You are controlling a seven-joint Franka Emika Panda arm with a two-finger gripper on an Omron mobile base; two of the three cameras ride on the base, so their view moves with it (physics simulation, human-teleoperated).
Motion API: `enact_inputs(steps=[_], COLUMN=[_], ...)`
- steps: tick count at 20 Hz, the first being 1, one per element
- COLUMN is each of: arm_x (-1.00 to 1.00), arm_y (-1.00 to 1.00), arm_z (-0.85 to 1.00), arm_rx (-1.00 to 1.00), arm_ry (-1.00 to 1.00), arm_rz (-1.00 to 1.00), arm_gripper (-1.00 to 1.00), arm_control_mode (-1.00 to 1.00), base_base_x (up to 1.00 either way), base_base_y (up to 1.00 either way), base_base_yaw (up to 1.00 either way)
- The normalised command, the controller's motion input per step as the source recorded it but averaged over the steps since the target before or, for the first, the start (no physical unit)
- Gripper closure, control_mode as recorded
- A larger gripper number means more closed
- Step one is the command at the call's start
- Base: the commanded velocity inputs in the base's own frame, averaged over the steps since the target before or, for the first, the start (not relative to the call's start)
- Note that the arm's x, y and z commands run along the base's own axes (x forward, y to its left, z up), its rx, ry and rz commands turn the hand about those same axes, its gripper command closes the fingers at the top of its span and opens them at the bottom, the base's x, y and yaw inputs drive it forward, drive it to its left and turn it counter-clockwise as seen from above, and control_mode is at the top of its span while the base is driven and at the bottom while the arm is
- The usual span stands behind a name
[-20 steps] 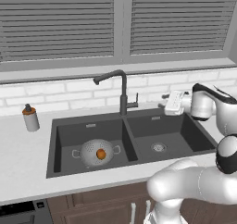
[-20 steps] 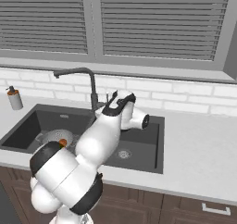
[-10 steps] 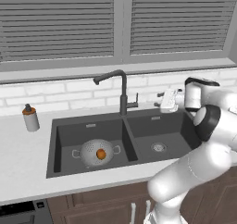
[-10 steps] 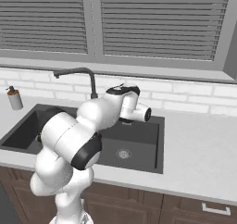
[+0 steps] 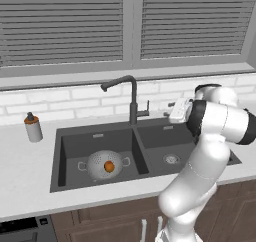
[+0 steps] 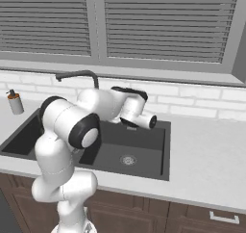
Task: Put the colander in the sink, put the peach in the colander, and turn on the sink faucet and pour water over the colander.
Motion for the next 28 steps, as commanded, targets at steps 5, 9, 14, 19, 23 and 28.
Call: enact_inputs(steps=[5,9,14,19,23,28], arm_x=[0.29,0.17,0.09,0.23,0.23,0.21], arm_y=[0.04,0.12,0.19,0.23,0.23,0.07], arm_z=[-0.08,0.00,-0.02,-0.01,0.00,-0.02], arm_rx=[0.00,0.00,0.00,0.00,0.00,0.00], arm_ry=[0.00,0.00,0.00,0.00,0.00,0.00], arm_rz=[-0.08,-0.05,-0.05,-0.02,-0.03,-0.07], arm_gripper=[-1.00,-1.00,-1.00,-1.00,-1.00,-1.00], arm_control_mode=[-1.00,-1.00,-1.00,-1.00,-1.00,-1.00], base_base_x=[0.00,0.00,0.00,0.00,0.00,0.00], base_base_y=[0.00,0.00,0.00,0.00,0.00,0.00], base_base_yaw=[0.00,0.00,0.00,0.00,0.00,0.00])
